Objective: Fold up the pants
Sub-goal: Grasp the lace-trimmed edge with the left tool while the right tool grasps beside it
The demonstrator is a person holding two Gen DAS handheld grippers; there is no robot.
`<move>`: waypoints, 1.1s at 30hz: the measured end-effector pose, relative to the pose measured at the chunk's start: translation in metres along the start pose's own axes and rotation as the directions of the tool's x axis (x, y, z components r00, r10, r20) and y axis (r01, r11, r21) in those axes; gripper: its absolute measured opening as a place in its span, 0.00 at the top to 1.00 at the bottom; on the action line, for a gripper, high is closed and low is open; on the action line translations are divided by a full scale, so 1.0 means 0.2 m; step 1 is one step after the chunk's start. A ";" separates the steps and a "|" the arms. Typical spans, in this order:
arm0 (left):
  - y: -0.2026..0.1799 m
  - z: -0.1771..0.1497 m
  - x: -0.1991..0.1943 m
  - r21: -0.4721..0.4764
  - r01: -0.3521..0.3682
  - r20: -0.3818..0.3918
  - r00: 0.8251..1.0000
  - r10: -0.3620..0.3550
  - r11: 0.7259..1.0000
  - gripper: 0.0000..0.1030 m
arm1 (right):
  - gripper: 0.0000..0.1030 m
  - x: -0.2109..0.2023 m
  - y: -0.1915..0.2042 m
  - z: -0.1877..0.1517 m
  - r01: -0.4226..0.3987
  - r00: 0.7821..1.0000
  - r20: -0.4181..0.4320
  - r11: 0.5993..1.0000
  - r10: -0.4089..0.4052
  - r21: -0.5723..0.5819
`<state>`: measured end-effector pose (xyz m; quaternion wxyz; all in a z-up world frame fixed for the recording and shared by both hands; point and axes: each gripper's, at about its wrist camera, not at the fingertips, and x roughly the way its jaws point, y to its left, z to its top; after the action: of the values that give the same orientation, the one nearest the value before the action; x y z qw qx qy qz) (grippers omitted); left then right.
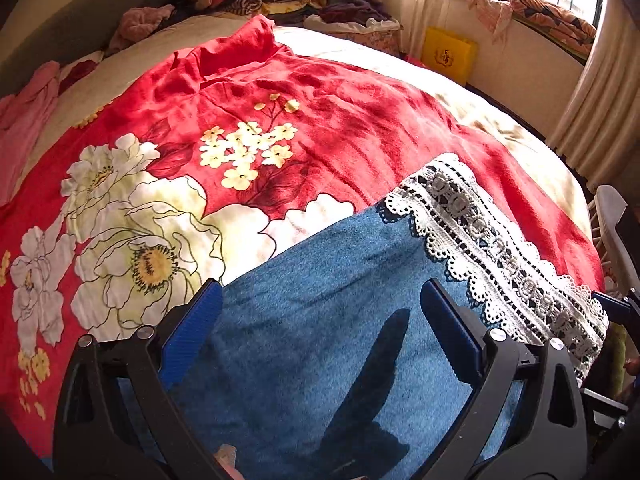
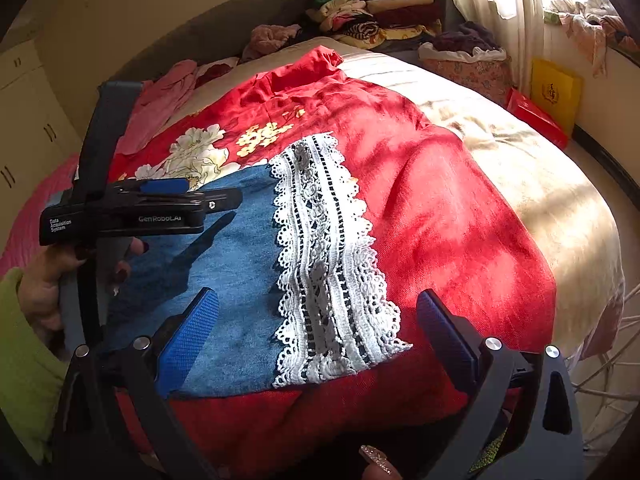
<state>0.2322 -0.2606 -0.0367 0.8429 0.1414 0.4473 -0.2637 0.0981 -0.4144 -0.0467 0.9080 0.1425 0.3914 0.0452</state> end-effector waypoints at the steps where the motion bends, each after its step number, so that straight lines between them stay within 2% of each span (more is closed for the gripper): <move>1: -0.01 0.01 0.02 0.007 0.003 -0.004 1.000 -0.003 1.000 0.12 | 0.05 0.01 0.00 0.00 -0.005 1.000 -0.002 1.000 0.005 0.002; 2: -0.02 0.02 0.04 0.016 0.009 -0.008 1.000 -0.008 1.000 0.14 | 0.08 0.01 -0.01 -0.01 -0.008 1.000 -0.005 1.000 0.008 0.000; 4: -0.03 0.04 0.07 0.020 0.021 -0.013 1.000 -0.021 1.000 0.19 | 0.50 0.02 0.01 -0.01 -0.014 1.000 -0.013 1.000 0.014 -0.018; 6: -0.03 0.05 0.09 0.010 0.050 -0.016 0.999 -0.050 0.999 0.37 | 0.51 0.01 0.02 0.00 -0.010 1.000 -0.005 0.999 0.009 -0.043; 7: -0.03 0.05 0.10 0.003 0.063 -0.019 0.998 -0.063 0.998 0.40 | 0.51 0.02 0.03 0.00 -0.009 1.000 -0.005 0.999 0.009 -0.048; 11: -0.04 0.05 0.11 0.002 0.078 -0.008 0.997 -0.078 0.997 0.40 | 0.49 0.08 -0.01 0.01 0.000 0.999 -0.046 1.000 0.000 -0.014; 15: -0.03 0.06 0.13 -0.016 0.116 0.002 0.993 -0.116 0.993 0.39 | 0.49 0.12 -0.02 0.01 -0.026 0.997 -0.069 1.000 0.026 0.003; 17: -0.04 0.07 0.13 -0.009 0.124 0.002 0.992 -0.124 0.992 0.45 | 0.52 0.12 -0.01 0.01 -0.036 0.997 -0.063 0.999 0.035 -0.006; 19: -0.07 0.07 0.13 0.007 0.136 0.006 0.991 -0.136 0.991 0.66 | 0.61 0.12 -0.01 0.01 -0.054 0.997 -0.057 0.998 0.054 -0.007; 20: -0.09 0.06 0.12 0.022 0.135 0.009 0.991 -0.135 0.991 0.74 | 0.62 0.12 -0.02 0.01 -0.063 0.996 -0.057 0.998 0.062 -0.003; 21: -0.11 0.06 0.11 0.044 0.137 0.006 0.990 -0.138 0.990 0.88 | 0.64 0.12 -0.02 0.01 -0.069 0.996 -0.055 0.998 0.069 0.003; 25: -0.15 0.04 0.10 0.081 0.100 0.008 0.995 -0.101 0.992 0.95 | 0.68 0.10 -0.02 0.01 -0.082 0.996 -0.040 0.997 0.082 0.004; 33: -0.06 0.00 -0.01 0.010 0.162 0.071 0.984 -0.162 0.987 0.97 | 0.76 0.00 0.07 0.01 -0.076 0.997 0.021 0.995 0.077 -0.064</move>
<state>0.2244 -0.2693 -0.0348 0.8338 0.0969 0.4265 -0.3370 0.0994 -0.4020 -0.0413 0.9141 0.1293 0.3735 0.0906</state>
